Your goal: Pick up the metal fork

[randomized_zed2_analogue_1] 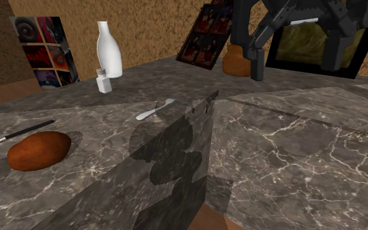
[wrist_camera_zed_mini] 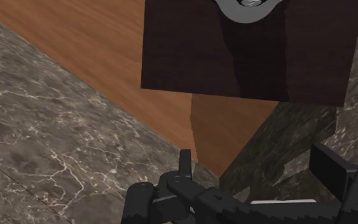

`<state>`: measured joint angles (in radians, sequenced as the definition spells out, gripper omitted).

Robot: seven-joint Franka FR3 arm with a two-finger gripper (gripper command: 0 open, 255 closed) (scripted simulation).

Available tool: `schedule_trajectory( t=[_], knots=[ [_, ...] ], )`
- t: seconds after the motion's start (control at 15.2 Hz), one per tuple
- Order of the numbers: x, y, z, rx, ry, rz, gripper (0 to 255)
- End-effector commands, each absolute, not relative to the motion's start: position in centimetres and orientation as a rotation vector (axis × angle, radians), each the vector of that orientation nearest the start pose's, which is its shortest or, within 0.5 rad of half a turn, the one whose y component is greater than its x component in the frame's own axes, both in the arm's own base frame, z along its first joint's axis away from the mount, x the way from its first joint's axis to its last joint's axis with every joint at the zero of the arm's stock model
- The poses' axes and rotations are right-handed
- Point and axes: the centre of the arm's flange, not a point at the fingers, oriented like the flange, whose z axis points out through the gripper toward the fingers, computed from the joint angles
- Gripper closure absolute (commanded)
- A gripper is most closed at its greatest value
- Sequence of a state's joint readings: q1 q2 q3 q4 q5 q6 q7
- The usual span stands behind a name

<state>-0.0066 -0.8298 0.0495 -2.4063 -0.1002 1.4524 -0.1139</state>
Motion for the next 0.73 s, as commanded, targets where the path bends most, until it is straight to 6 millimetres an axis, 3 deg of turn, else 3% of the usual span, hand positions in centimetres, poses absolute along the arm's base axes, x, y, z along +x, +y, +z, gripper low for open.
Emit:
schedule_trajectory(
  t=[0.0, 0.66],
  knots=[
    [28.1, 0.5, 57.1, -3.258, -0.217, 0.214, 0],
    [35.1, 9.2, 51.7, -3.203, 0.116, 0.217, 0]
  ],
)
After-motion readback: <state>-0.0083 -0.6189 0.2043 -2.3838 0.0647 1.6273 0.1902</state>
